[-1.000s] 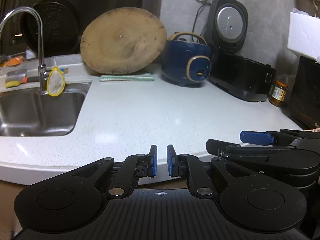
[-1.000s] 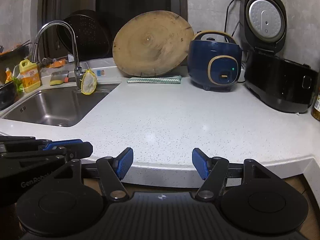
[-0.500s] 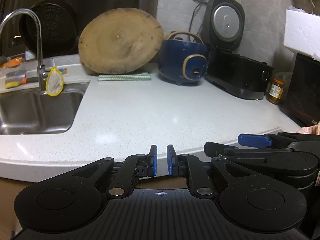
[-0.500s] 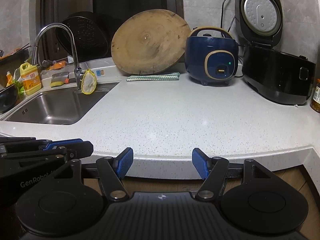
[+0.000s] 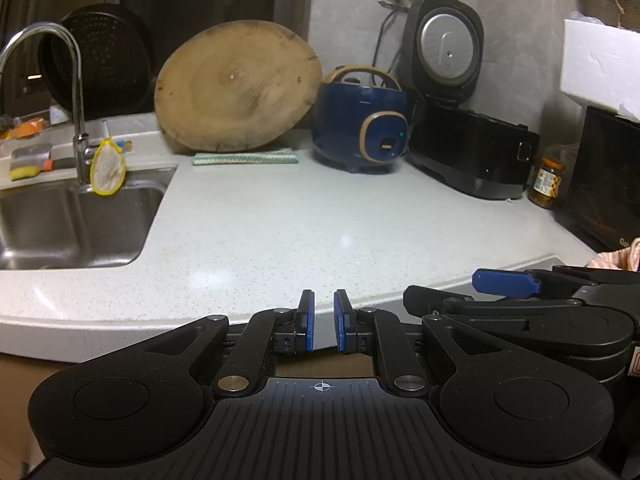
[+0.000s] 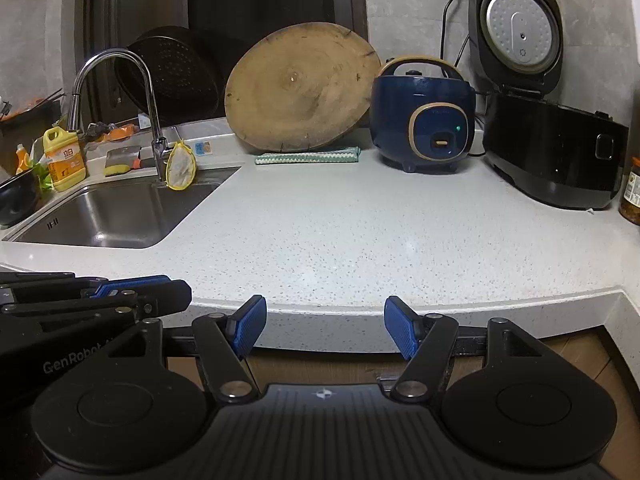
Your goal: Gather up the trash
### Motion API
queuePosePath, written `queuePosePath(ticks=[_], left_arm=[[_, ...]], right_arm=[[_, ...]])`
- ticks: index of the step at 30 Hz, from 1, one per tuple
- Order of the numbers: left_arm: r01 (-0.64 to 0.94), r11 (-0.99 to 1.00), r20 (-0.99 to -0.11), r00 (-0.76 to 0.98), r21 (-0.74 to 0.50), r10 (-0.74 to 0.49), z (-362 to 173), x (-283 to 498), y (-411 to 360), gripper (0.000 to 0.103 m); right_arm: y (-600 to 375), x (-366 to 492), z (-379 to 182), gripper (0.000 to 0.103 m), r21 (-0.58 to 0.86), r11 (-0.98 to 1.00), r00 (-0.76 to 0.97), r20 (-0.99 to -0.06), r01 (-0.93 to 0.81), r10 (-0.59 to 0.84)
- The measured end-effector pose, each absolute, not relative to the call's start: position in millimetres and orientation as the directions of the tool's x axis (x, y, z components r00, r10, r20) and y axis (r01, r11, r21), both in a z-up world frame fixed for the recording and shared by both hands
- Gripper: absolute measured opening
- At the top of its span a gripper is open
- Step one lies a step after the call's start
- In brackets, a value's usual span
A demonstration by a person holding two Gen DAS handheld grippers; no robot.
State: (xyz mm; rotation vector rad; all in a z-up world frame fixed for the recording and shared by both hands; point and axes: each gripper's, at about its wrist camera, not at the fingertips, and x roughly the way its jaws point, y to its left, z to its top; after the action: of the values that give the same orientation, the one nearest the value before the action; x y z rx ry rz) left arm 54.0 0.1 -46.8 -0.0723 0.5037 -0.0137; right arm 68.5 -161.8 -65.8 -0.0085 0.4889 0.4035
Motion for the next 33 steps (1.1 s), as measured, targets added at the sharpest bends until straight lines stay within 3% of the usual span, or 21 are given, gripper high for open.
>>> queuePosePath(ticks=[33], left_arm=[[-0.009,0.998,-0.482,0.876,-0.064,-0.023,-48.8,61.1,3.0,0.013]], right_arm=[[-167.0,70.8,-67.0,0.066,0.113,0.919,0.800,-0.461,-0.377,0.385]])
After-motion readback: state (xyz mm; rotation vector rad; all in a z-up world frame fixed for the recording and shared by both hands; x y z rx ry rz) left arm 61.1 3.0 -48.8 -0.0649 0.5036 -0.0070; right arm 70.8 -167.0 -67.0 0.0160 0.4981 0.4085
